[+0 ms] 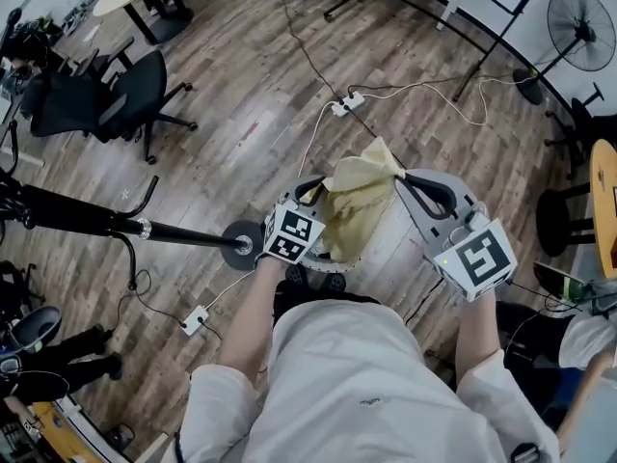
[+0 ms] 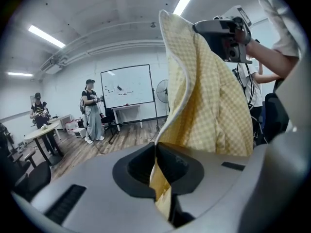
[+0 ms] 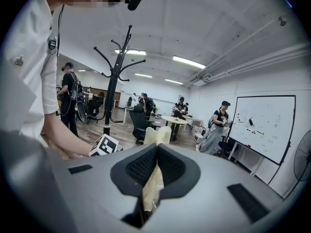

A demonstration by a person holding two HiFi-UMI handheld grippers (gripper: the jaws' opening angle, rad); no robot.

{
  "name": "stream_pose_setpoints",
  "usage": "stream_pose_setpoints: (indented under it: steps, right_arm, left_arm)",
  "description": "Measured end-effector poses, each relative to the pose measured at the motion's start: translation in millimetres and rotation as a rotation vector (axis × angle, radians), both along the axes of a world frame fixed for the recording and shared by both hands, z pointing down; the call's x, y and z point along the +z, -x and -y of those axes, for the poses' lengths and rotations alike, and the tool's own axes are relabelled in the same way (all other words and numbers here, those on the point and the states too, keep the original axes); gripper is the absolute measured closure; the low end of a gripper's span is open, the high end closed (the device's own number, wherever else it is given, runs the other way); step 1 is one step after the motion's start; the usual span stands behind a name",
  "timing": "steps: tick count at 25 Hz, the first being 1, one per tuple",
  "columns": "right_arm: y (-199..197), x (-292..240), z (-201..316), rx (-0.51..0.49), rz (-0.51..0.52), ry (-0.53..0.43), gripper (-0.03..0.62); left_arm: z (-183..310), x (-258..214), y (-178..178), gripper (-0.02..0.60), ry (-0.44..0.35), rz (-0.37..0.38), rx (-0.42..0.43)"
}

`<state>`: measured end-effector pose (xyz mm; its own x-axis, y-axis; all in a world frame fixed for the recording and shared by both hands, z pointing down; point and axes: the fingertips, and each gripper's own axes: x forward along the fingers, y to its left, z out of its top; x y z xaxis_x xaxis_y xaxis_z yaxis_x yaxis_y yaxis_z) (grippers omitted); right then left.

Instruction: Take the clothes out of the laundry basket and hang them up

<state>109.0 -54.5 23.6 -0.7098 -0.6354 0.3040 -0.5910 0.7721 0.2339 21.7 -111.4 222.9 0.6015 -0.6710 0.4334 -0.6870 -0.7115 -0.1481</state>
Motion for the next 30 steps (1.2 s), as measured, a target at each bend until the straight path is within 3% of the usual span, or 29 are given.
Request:
stream_pose_setpoints:
  steps: [11, 15, 23, 30]
  right_arm:
    - [-10.7, 15.5, -4.8, 0.014, 0.077, 0.049, 0.580]
    - [-5.5, 29.4, -7.1, 0.033, 0.091, 0.078, 0.579]
    - [25.6, 56.1, -16.5, 0.027, 0.094, 0.143, 0.577]
    - [75.1, 56.2, -32.7, 0.009, 0.096, 0.166, 0.576]
  left_arm:
    - [-13.5, -54.4, 44.9, 0.555, -0.076, -0.115, -0.193]
    - [-29.8, -83.9, 70.3, 0.555, -0.154, -0.131, -0.275]
    - [-67.7, -150.2, 130.2, 0.555, -0.325, -0.169, -0.422]
    - [-108.5, -199.7, 175.3, 0.555, -0.410, -0.154, -0.455]
